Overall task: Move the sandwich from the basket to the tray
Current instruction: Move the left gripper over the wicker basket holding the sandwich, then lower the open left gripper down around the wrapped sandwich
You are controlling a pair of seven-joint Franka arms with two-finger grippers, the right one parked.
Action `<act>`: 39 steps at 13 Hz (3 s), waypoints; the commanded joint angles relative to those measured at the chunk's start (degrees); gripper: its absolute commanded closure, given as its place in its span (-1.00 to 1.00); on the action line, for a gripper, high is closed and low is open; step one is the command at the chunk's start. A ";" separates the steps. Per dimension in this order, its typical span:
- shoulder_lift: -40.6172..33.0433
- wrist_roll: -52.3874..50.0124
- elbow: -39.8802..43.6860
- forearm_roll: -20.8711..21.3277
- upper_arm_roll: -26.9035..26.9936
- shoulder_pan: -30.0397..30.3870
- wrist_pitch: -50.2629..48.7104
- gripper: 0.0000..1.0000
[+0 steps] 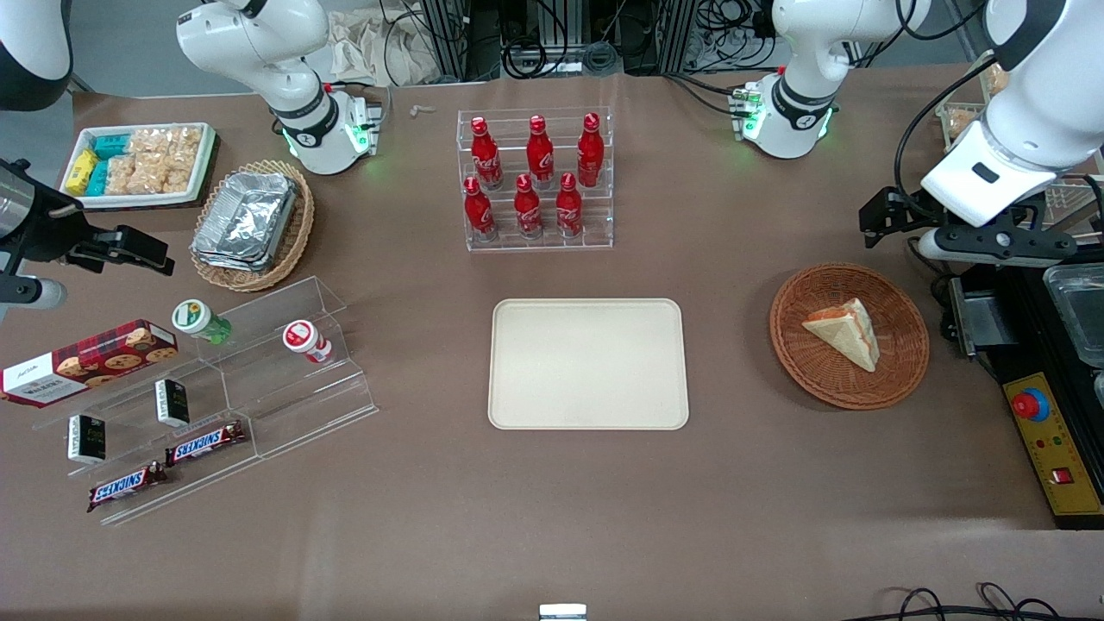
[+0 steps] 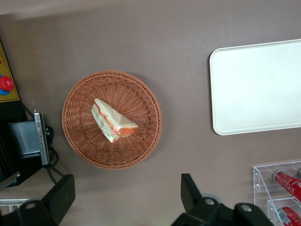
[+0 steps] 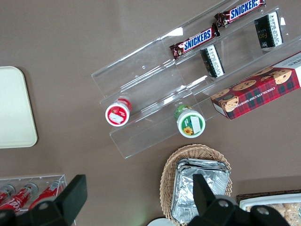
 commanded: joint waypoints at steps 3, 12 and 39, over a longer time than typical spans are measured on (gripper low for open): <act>-0.01 0.70 1.04 0.82 -0.28 -0.03 -1.30 -1.00; -0.54 -16.75 0.78 0.30 -0.19 -0.03 -1.83 -1.00; 3.50 -42.27 -28.13 2.76 7.10 0.77 28.57 -1.00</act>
